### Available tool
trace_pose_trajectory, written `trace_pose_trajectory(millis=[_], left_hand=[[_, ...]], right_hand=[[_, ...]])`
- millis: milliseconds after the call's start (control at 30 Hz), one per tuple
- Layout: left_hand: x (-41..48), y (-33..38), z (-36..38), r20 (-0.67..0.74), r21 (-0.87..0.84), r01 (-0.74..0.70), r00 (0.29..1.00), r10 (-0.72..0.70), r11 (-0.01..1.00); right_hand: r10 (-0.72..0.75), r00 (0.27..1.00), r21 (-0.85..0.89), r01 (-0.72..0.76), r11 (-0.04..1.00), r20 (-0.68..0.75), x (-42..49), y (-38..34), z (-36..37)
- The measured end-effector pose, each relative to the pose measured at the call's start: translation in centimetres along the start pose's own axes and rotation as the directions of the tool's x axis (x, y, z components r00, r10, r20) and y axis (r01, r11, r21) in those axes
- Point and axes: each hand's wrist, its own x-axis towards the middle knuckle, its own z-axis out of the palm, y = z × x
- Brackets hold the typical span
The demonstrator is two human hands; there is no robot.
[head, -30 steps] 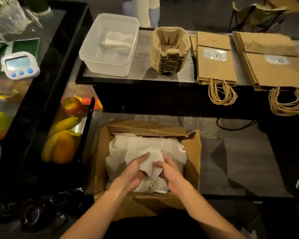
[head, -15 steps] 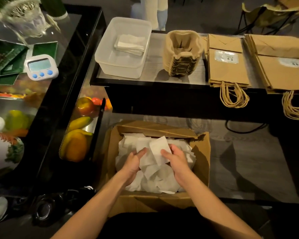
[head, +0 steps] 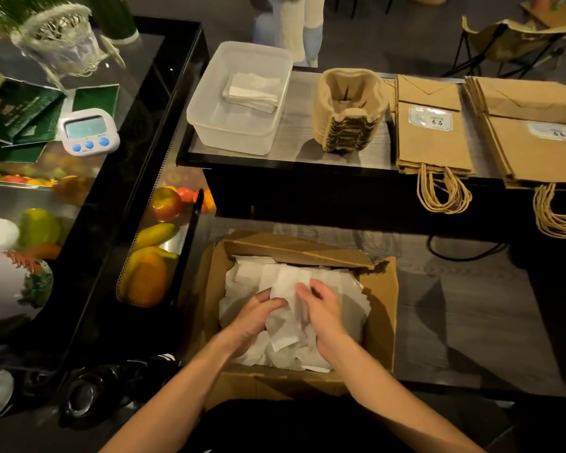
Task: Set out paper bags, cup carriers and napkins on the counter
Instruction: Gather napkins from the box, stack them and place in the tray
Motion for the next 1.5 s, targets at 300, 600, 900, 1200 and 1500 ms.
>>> trace_pose_trajectory(millis=[300,600,900,1200,1500], left_hand=[[1.1,-0.4,-0.2,-0.089,-0.104,-0.036,0.996,0.026,0.994],[1.3,-0.1,0.2,-0.1,-0.223,0.014,0.994,-0.037,0.975],[0.7,-0.7,-0.4,-0.046,-0.269,0.014,0.999,-0.028,0.963],[0.4,-1.0,0.0,0.012,-0.227,0.017,1.0,-0.014,0.974],[0.3,-0.2,-0.5,-0.038,-0.351,0.025,0.998,-0.041,0.936]], right_hand=[[-0.106,0.974,-0.189,0.144,0.971,0.2,0.5,-1.9,-2.7],[-0.222,0.88,-0.684,0.468,0.56,0.421,0.6,-0.6,-2.2],[-0.047,0.944,-0.375,0.175,0.91,0.326,-0.8,-1.4,-2.1],[-0.041,0.919,-0.66,0.311,0.684,0.392,0.4,-1.8,-1.2],[0.078,0.926,-0.127,-0.034,0.991,0.368,-0.2,-1.5,-1.0]])
